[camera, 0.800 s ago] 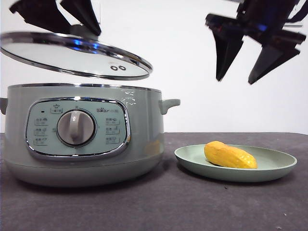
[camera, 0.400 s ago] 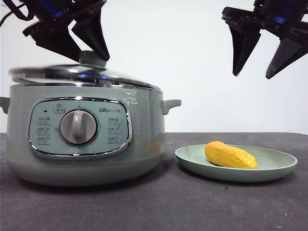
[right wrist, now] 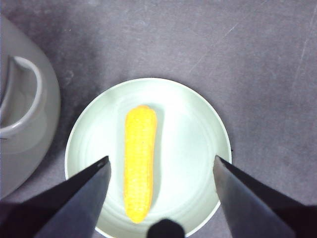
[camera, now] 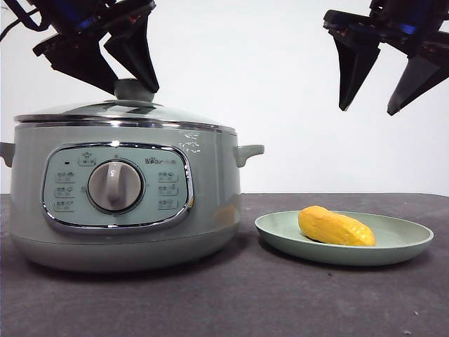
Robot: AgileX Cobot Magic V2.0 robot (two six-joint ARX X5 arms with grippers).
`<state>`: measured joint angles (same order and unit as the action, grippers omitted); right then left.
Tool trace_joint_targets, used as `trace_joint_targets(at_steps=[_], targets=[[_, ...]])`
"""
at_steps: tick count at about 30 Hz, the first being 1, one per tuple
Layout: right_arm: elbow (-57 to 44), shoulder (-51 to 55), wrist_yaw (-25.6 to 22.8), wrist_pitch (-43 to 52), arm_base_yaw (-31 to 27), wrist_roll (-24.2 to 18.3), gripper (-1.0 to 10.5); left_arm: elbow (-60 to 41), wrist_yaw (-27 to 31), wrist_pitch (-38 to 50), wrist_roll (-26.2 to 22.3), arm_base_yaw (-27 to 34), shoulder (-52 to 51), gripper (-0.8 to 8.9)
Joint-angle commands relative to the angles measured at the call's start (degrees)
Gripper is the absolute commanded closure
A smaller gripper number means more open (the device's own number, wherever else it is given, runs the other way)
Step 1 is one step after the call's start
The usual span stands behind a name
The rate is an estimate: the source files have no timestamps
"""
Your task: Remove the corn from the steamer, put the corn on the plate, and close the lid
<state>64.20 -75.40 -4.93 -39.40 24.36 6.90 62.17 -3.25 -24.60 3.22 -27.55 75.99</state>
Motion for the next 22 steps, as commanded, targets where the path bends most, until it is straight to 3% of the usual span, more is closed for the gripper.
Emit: trace_joint_targets(at_steps=[1,3,9,15,16,17,19,20,22], targets=[[-0.5,0.1,0.1,0.1,0.0,0.5,6.0,-0.9,0.0,-2.4,0.0,-0.1,1.1,4.81],[-0.5,0.1,0.1,0.0,0.0,0.5,6.0,-0.9,0.3,-2.0,0.0,0.3,1.1,4.01],[-0.5,1.6,0.1,0.1,0.0,-0.6,6.0,-0.9,0.2,0.1,-0.2,2.0,-1.7,4.01],[-0.6,10.3,0.5,-0.5,0.1,-3.0,6.0,-0.9,-0.1,-2.8,0.0,2.0,-15.8,4.11],[-0.6,11.9,0.5,-1.0,0.2,-3.2,6.1,-0.9,0.0,-4.8,0.0,2.0,-18.4,4.31],[-0.8,13.7,0.5,-1.6,0.2,-3.5,6.4,-0.9,0.1,-7.2,-0.4,2.0,-20.8,5.37],[-2.5,17.6,0.5,-1.4,0.6,-3.6,8.5,-1.0,0.5,-11.7,-2.5,2.0,-24.9,8.42],[-4.4,19.8,0.5,-0.5,0.9,-3.5,9.5,-1.0,2.4,-13.0,-3.2,2.0,-26.6,8.22],[-10.1,25.0,0.5,3.7,1.6,-3.1,9.6,-1.5,6.4,-14.1,-3.7,1.9,-30.0,8.22]])
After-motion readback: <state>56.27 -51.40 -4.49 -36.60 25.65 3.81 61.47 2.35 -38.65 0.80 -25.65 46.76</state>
